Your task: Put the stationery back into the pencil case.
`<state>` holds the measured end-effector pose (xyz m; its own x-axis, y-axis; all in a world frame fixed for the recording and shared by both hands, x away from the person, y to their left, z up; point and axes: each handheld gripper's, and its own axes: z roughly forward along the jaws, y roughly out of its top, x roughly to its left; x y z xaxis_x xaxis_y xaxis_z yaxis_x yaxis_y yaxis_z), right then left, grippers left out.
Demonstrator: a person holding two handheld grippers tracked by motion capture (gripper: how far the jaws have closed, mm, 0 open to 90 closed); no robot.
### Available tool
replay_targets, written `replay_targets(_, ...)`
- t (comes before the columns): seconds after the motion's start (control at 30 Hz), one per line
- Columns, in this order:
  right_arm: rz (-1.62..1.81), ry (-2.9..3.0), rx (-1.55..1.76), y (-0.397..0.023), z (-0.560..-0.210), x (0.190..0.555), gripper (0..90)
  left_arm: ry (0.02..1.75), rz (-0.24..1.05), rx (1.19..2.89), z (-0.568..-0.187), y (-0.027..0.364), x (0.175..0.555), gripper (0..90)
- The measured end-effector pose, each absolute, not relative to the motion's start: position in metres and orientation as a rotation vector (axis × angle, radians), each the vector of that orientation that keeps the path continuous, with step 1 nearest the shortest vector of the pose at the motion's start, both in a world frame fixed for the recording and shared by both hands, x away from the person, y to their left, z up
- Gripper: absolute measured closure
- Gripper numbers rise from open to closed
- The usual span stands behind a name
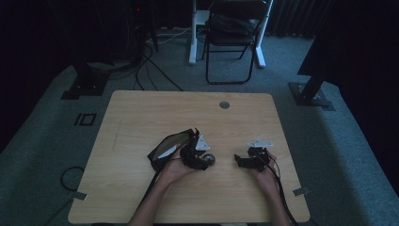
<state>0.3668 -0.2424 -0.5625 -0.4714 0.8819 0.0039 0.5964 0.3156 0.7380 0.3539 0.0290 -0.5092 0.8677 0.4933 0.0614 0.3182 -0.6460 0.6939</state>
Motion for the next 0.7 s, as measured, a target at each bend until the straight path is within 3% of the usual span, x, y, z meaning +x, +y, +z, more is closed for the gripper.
replay_targets(0.4,0.966,2.186,1.313,-0.242,-0.562,0.367,15.6,0.566,0.324,2.358,-0.519,0.017,0.351,42.9)
replay_targets(0.7,0.966,2.186,1.312,-0.242,-0.562,0.367,15.6,0.591,0.343,2.377,-0.527,0.011,0.352,37.7)
